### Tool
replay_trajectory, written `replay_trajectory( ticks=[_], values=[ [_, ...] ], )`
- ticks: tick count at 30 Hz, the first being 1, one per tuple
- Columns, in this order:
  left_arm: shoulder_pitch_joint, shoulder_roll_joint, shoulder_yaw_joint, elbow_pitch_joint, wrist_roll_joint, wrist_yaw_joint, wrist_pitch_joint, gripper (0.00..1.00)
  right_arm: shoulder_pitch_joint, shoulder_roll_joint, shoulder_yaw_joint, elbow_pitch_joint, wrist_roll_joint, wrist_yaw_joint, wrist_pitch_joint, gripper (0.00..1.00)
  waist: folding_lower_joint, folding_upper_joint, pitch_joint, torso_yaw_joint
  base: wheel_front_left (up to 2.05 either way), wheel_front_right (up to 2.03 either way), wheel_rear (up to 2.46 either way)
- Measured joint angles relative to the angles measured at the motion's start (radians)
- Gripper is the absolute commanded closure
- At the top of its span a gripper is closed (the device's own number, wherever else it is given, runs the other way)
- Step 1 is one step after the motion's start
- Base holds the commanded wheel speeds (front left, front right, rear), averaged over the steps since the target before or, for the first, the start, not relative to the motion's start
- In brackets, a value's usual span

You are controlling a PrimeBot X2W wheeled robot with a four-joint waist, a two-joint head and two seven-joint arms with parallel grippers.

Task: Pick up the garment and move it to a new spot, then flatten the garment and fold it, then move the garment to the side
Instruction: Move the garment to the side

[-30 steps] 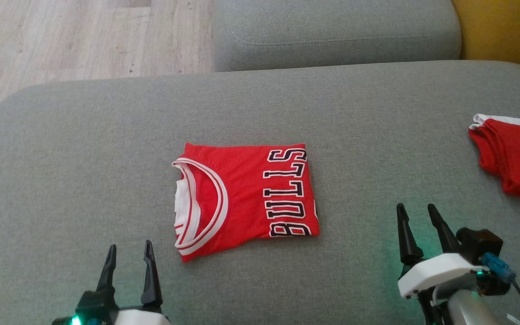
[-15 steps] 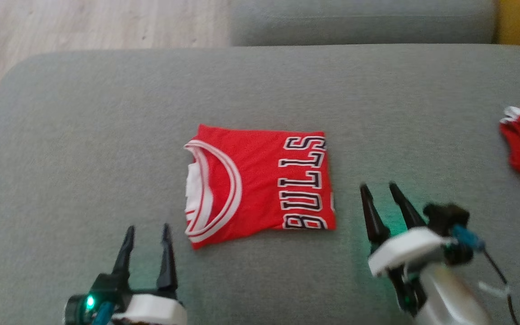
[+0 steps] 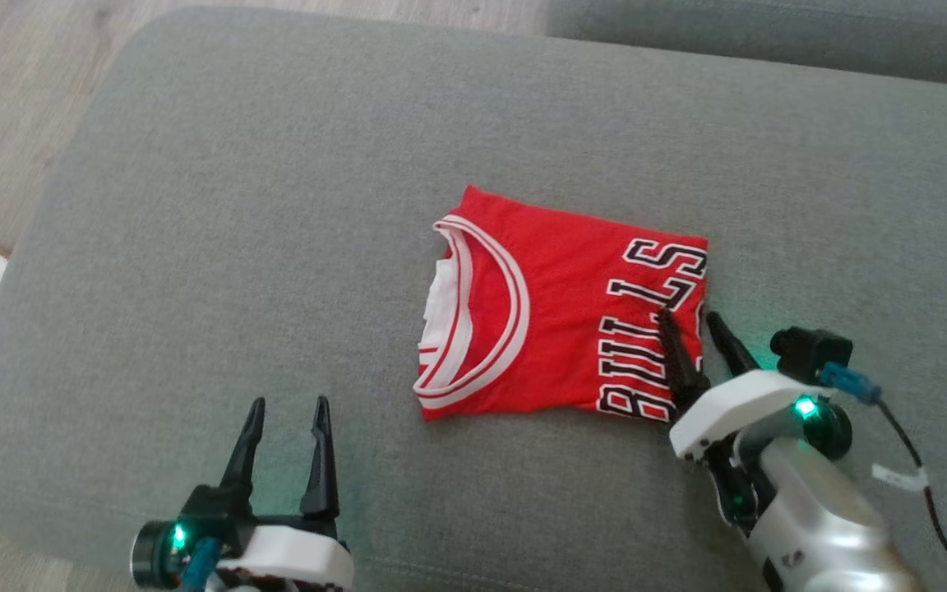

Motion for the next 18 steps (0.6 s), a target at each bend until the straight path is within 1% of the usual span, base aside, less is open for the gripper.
replay_trajectory(
  ticks=[5,7,10,11,12,13,15,18],
  values=[
    [-0.004,0.000,-0.002,-0.005,0.000,-0.003,0.000,0.00,-0.031,-0.023,0.127,-0.024,0.166,-0.008,-0.003,0.00,0.0000,0.0000,0.019,0.023,0.00,0.00,0.00],
    [-0.007,0.000,-0.007,-0.006,0.000,-0.003,0.000,0.00,-0.039,-0.031,0.173,-0.027,0.207,-0.009,-0.003,0.00,0.0001,0.0000,0.021,0.028,0.00,0.00,0.00],
    [-0.012,0.000,-0.016,-0.006,-0.001,-0.003,0.000,0.00,-0.056,-0.036,0.215,-0.010,0.249,-0.009,-0.004,0.00,0.0000,0.0000,0.020,0.032,0.00,0.00,0.00],
    [-0.014,0.000,-0.019,-0.006,-0.002,-0.003,0.000,0.00,-0.061,-0.036,0.228,-0.007,0.257,-0.009,-0.005,0.17,0.0000,0.0000,0.020,0.032,0.00,0.00,0.00],
    [-0.015,0.000,-0.022,-0.006,-0.002,-0.004,0.000,0.00,-0.067,-0.036,0.236,-0.002,0.263,-0.009,-0.005,0.60,0.0001,0.0000,0.020,0.031,0.00,0.00,0.00],
    [-0.017,0.000,-0.024,-0.007,-0.002,-0.004,0.000,0.00,-0.075,-0.035,0.239,0.003,0.272,-0.009,-0.005,1.00,0.0001,0.0000,0.019,0.028,0.00,0.00,0.00],
    [-0.018,0.000,-0.024,-0.010,-0.002,-0.008,0.000,0.00,-0.091,-0.026,0.227,0.005,0.274,-0.009,-0.004,1.00,0.0001,0.0000,0.016,0.017,0.00,0.00,0.00],
    [-0.017,0.001,-0.022,-0.011,-0.001,-0.011,0.000,0.00,-0.093,0.000,0.173,0.001,0.246,-0.007,0.002,1.00,0.0002,0.0000,0.008,-0.014,0.00,0.00,0.00]
  ],
)
